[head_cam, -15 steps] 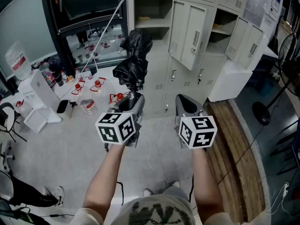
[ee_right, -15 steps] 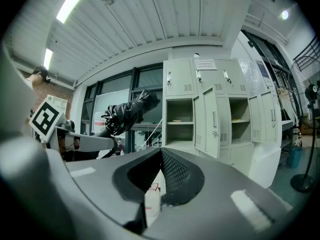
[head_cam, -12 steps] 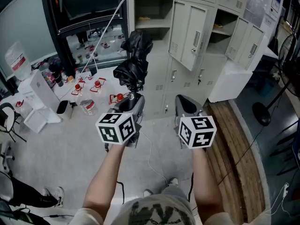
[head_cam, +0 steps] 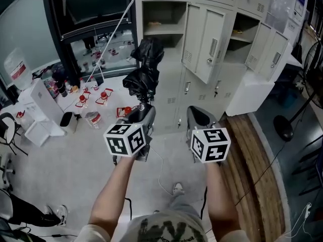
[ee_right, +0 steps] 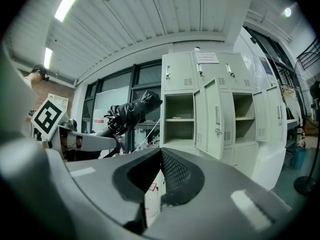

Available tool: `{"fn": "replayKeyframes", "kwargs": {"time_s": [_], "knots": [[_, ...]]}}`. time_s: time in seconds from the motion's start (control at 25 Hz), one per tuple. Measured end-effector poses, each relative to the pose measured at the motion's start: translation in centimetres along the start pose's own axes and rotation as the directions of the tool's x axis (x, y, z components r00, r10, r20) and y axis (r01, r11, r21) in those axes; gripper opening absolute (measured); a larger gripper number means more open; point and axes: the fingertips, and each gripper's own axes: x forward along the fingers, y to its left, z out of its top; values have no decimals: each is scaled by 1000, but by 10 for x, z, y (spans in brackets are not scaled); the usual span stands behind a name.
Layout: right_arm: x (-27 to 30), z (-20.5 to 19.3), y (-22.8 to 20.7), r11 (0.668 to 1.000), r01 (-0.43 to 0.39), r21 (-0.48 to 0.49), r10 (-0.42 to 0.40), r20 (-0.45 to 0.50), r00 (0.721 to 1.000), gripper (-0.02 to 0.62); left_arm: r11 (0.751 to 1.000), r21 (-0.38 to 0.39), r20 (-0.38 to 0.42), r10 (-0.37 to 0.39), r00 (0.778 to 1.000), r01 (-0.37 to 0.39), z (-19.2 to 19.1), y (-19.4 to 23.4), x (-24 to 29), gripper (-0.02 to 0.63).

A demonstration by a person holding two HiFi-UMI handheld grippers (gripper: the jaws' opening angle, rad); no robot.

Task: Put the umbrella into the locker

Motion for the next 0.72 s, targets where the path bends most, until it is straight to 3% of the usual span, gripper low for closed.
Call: {"fn": "replayKeyframes", "kwargs": {"time_s": [0.72], "knots": [[124, 5, -101, 995, -96, 26, 95, 8, 995, -2, 996, 0, -40, 89, 995, -89, 2, 40, 143, 113]]}}
